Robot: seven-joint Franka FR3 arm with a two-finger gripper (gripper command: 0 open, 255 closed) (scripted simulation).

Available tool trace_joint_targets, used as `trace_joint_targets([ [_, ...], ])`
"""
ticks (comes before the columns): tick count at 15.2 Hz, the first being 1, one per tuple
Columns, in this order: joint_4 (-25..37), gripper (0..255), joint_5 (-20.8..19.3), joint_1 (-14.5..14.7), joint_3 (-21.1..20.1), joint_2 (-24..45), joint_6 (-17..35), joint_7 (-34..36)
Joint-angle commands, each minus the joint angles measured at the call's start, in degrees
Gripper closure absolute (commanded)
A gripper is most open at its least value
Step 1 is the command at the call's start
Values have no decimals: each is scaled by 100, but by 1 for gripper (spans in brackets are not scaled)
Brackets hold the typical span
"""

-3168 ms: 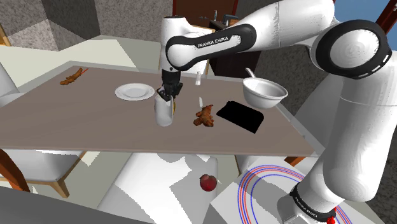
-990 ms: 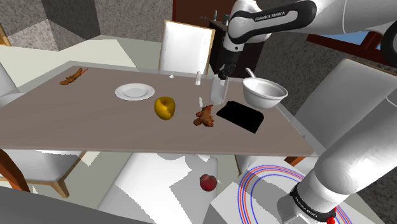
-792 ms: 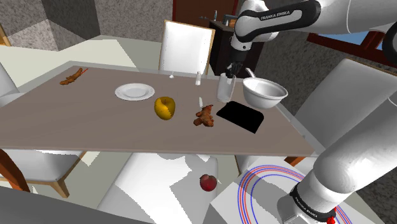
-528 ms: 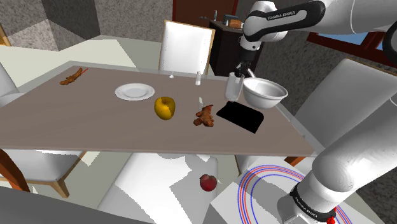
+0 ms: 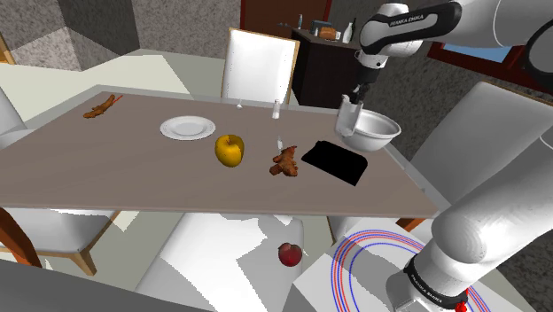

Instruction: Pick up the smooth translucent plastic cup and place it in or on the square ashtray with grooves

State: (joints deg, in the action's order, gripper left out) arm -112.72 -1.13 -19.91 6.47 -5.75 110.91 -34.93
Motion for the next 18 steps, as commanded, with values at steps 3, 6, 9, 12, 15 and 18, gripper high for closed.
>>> trace_joint_targets([
  [3, -36, 255, 11, -81, 103, 78, 118, -194],
  [6, -229, 255, 14, -82, 106, 113, 346, -196],
  [9, -411, 255, 19, -84, 109, 159, 573, -199],
  [12, -582, 255, 26, -85, 112, 216, 800, -203],
  [15, -741, 255, 34, -86, 115, 283, 1027, -209],
  [18, -890, 255, 45, -88, 117, 362, 1254, -216],
])
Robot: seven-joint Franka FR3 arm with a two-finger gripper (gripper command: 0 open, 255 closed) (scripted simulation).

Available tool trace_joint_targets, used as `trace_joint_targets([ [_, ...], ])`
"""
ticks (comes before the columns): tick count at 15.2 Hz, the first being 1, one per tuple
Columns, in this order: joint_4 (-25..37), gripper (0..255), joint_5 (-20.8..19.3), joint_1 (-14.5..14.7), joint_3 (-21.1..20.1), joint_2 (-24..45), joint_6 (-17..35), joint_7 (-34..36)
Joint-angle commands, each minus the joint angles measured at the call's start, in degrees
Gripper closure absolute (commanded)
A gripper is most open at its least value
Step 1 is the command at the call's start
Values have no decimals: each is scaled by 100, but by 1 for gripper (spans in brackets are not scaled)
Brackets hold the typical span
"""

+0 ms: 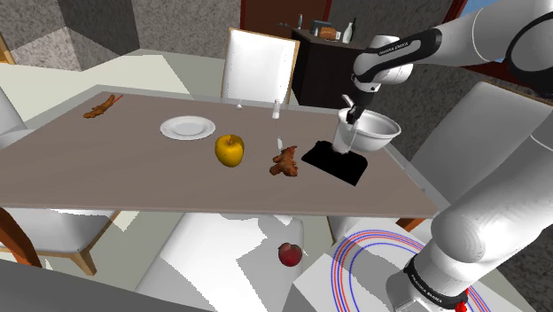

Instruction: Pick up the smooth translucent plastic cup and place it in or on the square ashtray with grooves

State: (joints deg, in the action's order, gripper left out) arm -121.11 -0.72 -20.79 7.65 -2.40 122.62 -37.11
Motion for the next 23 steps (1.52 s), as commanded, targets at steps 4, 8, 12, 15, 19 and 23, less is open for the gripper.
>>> trace_joint_targets([
  [4, -218, 255, 20, 0, 2, 136, 359, -9],
  [8, -217, 255, 20, 0, 2, 138, 359, -9],
  [12, -217, 0, 20, 0, 2, 137, 359, -9],
  [15, -215, 0, 20, 0, 2, 139, 359, -9],
  [19, -22, 0, -6, 3, -3, -40, -12, 10],
  [23, 177, 0, -24, 6, -9, -175, -345, 24],
])
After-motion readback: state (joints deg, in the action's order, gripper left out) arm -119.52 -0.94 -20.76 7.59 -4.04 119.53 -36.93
